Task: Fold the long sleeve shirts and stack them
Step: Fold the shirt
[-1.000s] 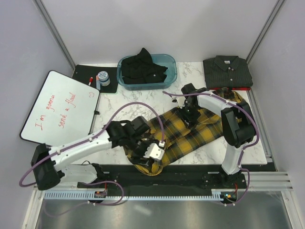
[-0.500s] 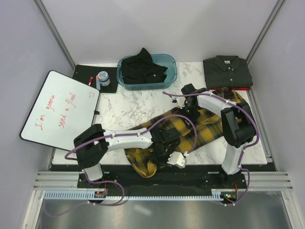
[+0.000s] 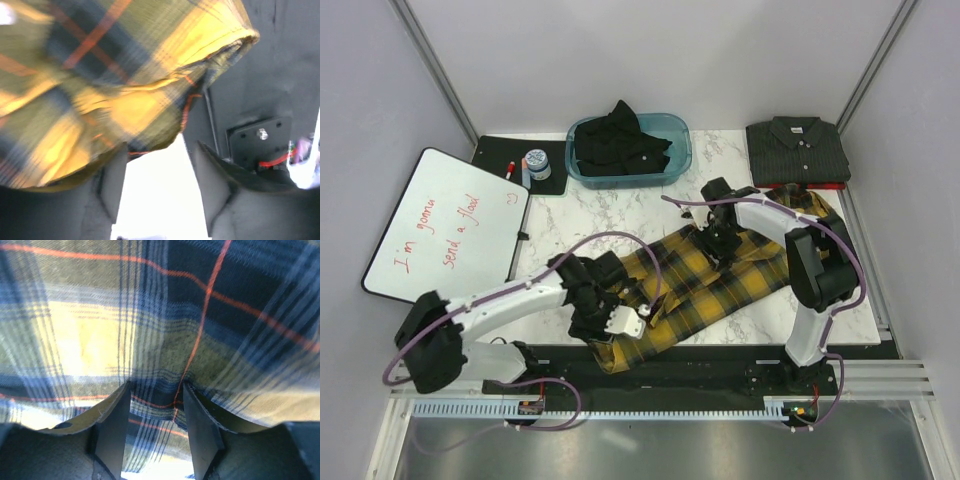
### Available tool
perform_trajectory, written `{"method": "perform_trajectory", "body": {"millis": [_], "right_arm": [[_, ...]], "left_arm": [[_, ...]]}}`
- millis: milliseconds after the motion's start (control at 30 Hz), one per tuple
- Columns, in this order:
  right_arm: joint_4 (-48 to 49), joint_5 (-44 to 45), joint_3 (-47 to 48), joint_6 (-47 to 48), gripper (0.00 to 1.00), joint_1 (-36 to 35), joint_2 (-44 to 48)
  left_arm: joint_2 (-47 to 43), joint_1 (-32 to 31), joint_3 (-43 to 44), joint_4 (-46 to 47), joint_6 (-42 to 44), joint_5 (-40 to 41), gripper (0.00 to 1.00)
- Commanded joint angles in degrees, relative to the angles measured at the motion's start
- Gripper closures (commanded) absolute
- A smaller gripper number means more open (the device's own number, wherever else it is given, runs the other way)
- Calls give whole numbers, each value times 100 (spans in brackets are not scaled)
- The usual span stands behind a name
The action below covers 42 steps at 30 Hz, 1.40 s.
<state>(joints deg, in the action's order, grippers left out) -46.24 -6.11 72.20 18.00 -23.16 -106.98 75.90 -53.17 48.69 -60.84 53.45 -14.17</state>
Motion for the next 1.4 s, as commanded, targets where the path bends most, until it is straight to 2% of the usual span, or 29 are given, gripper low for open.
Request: {"method": "perform_trajectory", "body": {"millis": [0, 33, 67, 133, 167, 200, 267, 367, 400, 433, 467, 533, 667, 733, 833, 967, 1100, 1133, 1200, 1233, 1367], "right_arm": [[-139, -416, 74, -7, 41, -49, 686], [-166, -513, 74, -7, 40, -49, 931], [-166, -706, 74, -33, 39, -49, 1046], [-175, -961, 136, -51, 37, -49, 1293], [-175, -1049, 162, -86, 37, -57, 1346], [-218, -1355, 258, -103, 39, -75, 1390], [-228, -1638, 329, -209, 40, -145, 1390], [-114, -2069, 339, -244, 43, -391, 1329], [34, -2165, 295, -244, 44, -461, 1320], [132, -2245, 233, -218, 43, -523, 1320], [228, -2219, 137, -192, 44, -697, 1311], [335, -1879, -48, -87, 46, -917, 1058], [475, -1429, -119, -112, 49, -1428, 407], [564, -1297, -75, -104, 49, -1603, 126], [423, -1506, 22, -86, 47, -1631, 71], [221, -1736, -4, -51, 42, -1473, 930], [28, -1771, -40, -77, 40, -771, 1583], [-8, -1710, -31, -69, 41, -447, 1645], [-183, -1544, 4, -42, 41, -120, 1689], [-219, -1438, 48, -94, 43, 168, 1672], [-333, -998, 136, -121, 44, 785, 1601]], "left_arm": [[-926, 744, -60, 387, 989, -839, 31], [-1128, 990, -235, 597, 1227, -998, 27], [-1321, 1488, -359, 800, 1447, -1287, 18], [-1945, 1975, -814, 1186, 2342, -1561, 12], [-2156, 2403, -973, 1249, 2693, -1840, 1], [-2463, 2582, -1132, 1346, 3202, -1974, 1], [-2720, 2969, -1563, 1802, 3277, -2142, 1], [-2643, 3075, -1635, 2321, 2085, -1809, 1], [-2502, 3197, -1512, 2183, 1568, -1904, 1], [-2249, 3538, -1250, 1964, 1528, -2088, 1], [-2142, 3680, -1161, 1414, 1641, -2455, 1], [-2271, 3848, -1229, 1259, 2159, -2555, 1], [-2982, 3867, -1817, 1346, 3685, -2818, 1], [-3090, 3867, -1994, 1618, 3839, -2845, 1], [-2608, 3814, -1671, 1619, 3787, -2933, 5], [-1415, 3673, -950, 1698, 2981, -3179, 13], [-439, 3139, -125, 2137, 2013, -3188, 23], [-296, 2989, -18, 2503, 1750, -2988, 27], [151, 2473, 297, 2769, 959, -2741, 28], [319, 2286, 395, 3101, 704, -2366, 31], [1224, 1495, 1237, 3227, -404, -1502, 33]]}}
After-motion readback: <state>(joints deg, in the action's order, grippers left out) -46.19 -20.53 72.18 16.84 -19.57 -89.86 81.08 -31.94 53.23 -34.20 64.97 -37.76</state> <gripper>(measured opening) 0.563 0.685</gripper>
